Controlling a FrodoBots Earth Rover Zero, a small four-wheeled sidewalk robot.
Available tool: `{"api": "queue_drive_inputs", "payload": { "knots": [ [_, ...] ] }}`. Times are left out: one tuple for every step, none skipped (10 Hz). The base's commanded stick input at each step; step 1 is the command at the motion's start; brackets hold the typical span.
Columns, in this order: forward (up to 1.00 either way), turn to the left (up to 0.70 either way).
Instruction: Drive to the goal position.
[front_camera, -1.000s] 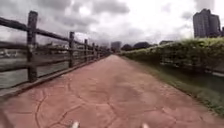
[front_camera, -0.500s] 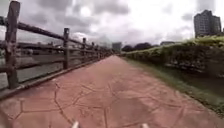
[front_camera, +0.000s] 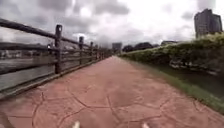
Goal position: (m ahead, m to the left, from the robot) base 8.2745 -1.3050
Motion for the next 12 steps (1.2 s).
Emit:
{"api": "queue_drive_inputs", "payload": {
  "knots": [
    [1.0,0.0],
    [1.0,0.0],
    [1.0,0.0],
    [1.0,0.0],
    [1.0,0.0],
    [1.0,0.0],
    [1.0,0.0],
    [1.0,0.0],
    [1.0,0.0],
    [1.0,0.0],
    [1.0,0.0],
    [1.0,0.0]
  ]
}}
